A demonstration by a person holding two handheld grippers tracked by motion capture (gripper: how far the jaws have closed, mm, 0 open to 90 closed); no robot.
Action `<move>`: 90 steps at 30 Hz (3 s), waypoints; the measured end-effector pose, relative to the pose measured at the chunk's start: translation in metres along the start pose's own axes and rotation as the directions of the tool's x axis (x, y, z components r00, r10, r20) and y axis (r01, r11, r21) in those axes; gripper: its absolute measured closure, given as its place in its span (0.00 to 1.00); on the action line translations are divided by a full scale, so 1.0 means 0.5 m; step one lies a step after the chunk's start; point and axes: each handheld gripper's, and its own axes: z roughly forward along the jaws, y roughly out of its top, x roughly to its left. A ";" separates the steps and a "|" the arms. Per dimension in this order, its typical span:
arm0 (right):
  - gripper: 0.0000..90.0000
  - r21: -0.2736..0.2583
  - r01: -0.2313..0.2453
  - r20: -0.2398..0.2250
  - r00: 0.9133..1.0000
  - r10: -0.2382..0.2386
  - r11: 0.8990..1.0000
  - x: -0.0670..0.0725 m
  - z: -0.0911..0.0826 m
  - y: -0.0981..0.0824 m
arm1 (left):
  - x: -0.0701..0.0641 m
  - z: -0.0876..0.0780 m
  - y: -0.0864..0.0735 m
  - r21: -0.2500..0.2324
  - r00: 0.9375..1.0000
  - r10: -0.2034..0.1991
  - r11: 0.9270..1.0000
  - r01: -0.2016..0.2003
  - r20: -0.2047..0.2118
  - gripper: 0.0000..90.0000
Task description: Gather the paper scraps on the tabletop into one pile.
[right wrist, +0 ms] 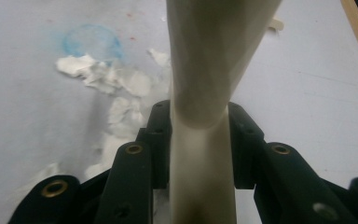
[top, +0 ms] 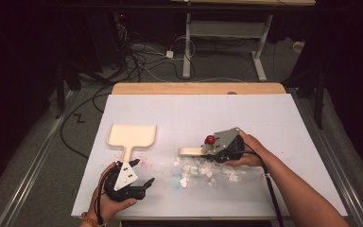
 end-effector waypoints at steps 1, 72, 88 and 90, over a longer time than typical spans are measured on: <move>0.75 -0.002 0.003 0.001 1.000 -0.003 1.000 0.006 -0.007 -0.002 | -0.001 0.001 0.000 -0.001 1.000 0.000 1.000 0.000 0.002 0.24; 0.75 -0.098 -0.399 -0.007 0.916 0.400 0.912 0.095 -0.167 0.014 | -0.009 0.003 0.003 0.017 1.000 0.009 1.000 -0.009 -0.012 0.24; 0.75 0.048 -0.540 0.255 0.820 0.512 0.840 0.148 -0.304 -0.172 | -0.010 0.007 0.008 0.019 1.000 0.014 1.000 -0.014 -0.010 0.24; 0.75 0.067 -0.547 0.268 0.816 0.513 0.835 0.155 -0.308 -0.184 | -0.010 0.007 0.007 0.019 1.000 0.013 1.000 -0.013 -0.009 0.24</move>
